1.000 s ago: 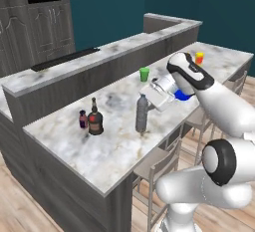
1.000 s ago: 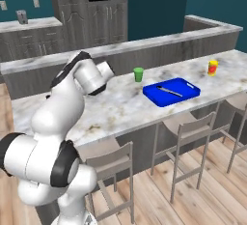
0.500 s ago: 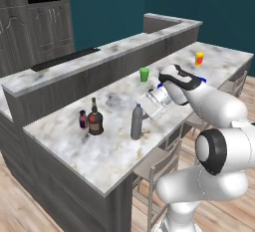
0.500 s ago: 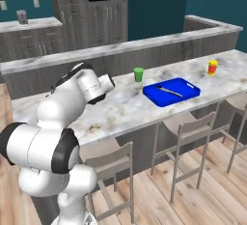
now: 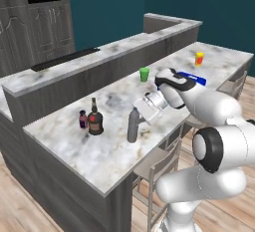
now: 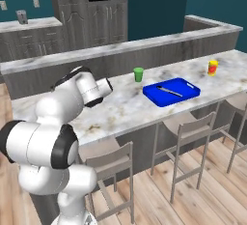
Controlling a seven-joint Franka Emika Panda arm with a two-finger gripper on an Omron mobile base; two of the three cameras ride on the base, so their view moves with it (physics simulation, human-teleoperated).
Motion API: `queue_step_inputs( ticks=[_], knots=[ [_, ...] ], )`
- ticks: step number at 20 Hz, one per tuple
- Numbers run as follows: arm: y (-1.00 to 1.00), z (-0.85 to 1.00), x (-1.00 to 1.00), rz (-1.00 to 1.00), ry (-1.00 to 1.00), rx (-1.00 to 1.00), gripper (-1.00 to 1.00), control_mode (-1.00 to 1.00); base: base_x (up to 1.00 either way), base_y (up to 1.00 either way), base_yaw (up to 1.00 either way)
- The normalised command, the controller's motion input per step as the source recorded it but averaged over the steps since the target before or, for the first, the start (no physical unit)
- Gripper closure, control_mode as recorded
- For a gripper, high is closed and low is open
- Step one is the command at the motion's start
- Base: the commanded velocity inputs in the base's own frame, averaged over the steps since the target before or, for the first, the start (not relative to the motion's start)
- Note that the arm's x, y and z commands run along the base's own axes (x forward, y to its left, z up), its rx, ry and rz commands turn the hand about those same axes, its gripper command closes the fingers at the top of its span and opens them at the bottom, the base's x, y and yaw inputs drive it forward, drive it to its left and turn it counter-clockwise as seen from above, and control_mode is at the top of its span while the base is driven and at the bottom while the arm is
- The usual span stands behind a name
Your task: Place the drinks on the dining counter in a tight cluster.
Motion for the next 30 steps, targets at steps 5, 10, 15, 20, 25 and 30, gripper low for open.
queue_step_inputs(
  ticks=[5,10,15,20,25,30],
  knots=[
    [0.39,-0.11,0.07,0.0,-0.04,-0.01,1.0,-1.0,0.0,0.0,0.0],
    [0.18,-0.19,0.33,-0.11,0.0,-0.02,1.0,-1.0,0.0,0.0,0.0],
    [0.06,-0.09,0.37,-0.16,0.0,-0.03,1.0,-1.0,0.0,0.0,0.0],
    [0.13,0.0,0.33,-0.11,0.0,-0.03,1.0,-1.0,0.0,0.0,0.0],
    [0.08,0.0,0.28,-0.03,0.01,-0.02,1.0,-1.0,0.0,0.0,0.0],
    [0.02,0.0,0.12,0.0,0.0,-0.01,1.0,-1.0,0.0,0.0,0.0]
  ],
)
